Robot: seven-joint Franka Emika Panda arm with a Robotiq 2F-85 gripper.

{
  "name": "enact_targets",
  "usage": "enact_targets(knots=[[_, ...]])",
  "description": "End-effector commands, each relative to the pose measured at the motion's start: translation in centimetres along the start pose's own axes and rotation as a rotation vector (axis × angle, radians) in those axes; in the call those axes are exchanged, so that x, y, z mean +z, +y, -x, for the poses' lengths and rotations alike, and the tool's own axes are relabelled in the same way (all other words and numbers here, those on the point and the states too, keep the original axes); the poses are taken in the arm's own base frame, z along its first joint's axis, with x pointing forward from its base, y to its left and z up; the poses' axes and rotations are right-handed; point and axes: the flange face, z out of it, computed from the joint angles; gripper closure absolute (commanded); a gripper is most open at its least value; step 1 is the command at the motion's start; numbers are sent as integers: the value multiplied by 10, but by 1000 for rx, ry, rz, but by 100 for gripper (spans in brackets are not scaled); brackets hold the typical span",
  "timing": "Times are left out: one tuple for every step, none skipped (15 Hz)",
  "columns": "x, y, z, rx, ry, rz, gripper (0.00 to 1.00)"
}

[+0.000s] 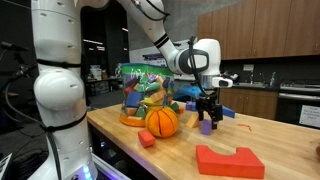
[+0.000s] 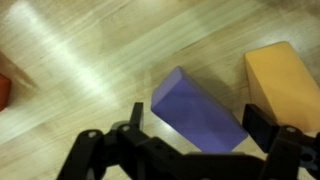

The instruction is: Put one purple block in the toy bag

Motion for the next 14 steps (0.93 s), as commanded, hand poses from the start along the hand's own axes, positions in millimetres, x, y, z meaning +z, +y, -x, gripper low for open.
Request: enact_targets(knots=[[-16,-6,-11,23,28,-50,0],[-19,-10,-13,27,32,-63,0],[-21,-15,-14,30,29,-79,0],[-21,-19,-15,32,28,-92,0],[-20,-23,-14,28,24,-97,0],[-19,-25,-13,22,20,-100,0],[-16,-28,-11,13,16,-99,0],[-14,-30,-10,3,13,-92,0],[-12,-30,-9,-1,9,-88,0],[-9,-30,-10,1,7,-84,0],[-9,-28,-10,8,5,-84,0],[-8,-26,-11,13,4,-85,0],[-8,-24,-11,17,4,-86,0],[-9,-21,-12,20,5,-85,0]])
